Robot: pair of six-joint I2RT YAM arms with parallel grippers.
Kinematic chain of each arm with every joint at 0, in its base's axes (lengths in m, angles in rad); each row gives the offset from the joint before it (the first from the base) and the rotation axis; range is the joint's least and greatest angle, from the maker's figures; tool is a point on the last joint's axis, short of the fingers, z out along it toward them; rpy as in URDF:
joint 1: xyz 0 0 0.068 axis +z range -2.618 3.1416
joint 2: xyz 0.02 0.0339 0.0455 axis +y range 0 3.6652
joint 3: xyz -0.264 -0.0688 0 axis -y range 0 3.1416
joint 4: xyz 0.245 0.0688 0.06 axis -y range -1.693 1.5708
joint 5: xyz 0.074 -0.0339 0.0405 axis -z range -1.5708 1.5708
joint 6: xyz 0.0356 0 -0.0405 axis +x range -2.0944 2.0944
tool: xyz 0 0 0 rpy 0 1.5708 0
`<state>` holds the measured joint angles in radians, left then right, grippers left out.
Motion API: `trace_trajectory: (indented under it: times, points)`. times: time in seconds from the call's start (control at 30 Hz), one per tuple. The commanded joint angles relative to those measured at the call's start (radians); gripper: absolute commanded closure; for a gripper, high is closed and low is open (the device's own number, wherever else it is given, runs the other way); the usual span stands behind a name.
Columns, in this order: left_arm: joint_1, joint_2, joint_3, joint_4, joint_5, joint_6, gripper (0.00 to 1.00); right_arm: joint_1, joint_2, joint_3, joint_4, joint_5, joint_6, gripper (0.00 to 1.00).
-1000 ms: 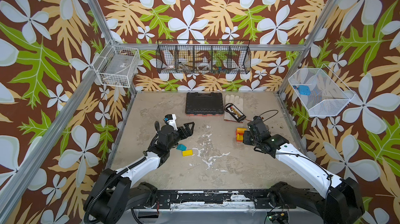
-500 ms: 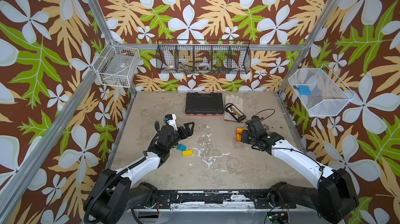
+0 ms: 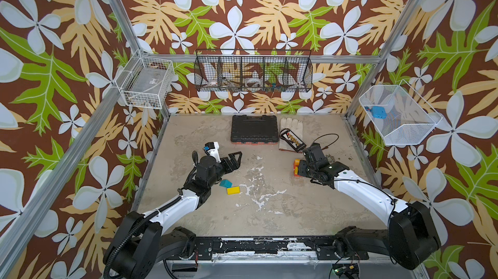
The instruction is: Build the wood block tower
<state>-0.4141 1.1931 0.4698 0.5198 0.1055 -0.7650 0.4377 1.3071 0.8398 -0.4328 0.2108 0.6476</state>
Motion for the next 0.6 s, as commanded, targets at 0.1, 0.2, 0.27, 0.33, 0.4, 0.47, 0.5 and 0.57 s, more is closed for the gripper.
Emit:
trace_trajectory:
  times: [0.1, 0.2, 0.27, 0.33, 0.4, 0.47, 0.5, 0.57]
  points:
    - [0.000, 0.000, 0.000, 0.023, -0.006, 0.003, 0.04, 0.003, 0.013, 0.003, 0.008, 0.018, 0.013, 0.53]
    - [-0.001, 0.000, 0.000, 0.023, -0.006, 0.004, 0.04, 0.005, 0.025, 0.004, 0.011, 0.018, 0.013, 0.53]
    - [0.000, -0.001, 0.000, 0.023, -0.005, 0.004, 0.04, 0.006, 0.031, 0.005, 0.012, 0.019, 0.014, 0.52]
    - [0.000, 0.000, 0.000, 0.024, -0.006, 0.004, 0.04, 0.006, 0.040, 0.005, 0.015, 0.016, 0.014, 0.51]
    - [0.000, 0.002, 0.000, 0.023, -0.006, 0.004, 0.04, 0.006, 0.048, 0.009, 0.017, 0.013, 0.015, 0.50]
    - [0.000, 0.003, 0.000, 0.023, -0.005, 0.004, 0.04, 0.007, 0.056, 0.012, 0.019, 0.013, 0.015, 0.49]
    - [0.000, 0.002, 0.000, 0.023, -0.005, 0.004, 0.04, 0.008, 0.061, 0.014, 0.019, 0.013, 0.015, 0.48]
    - [0.000, 0.003, 0.000, 0.023, -0.006, 0.004, 0.04, 0.010, 0.068, 0.017, 0.020, 0.013, 0.014, 0.47]
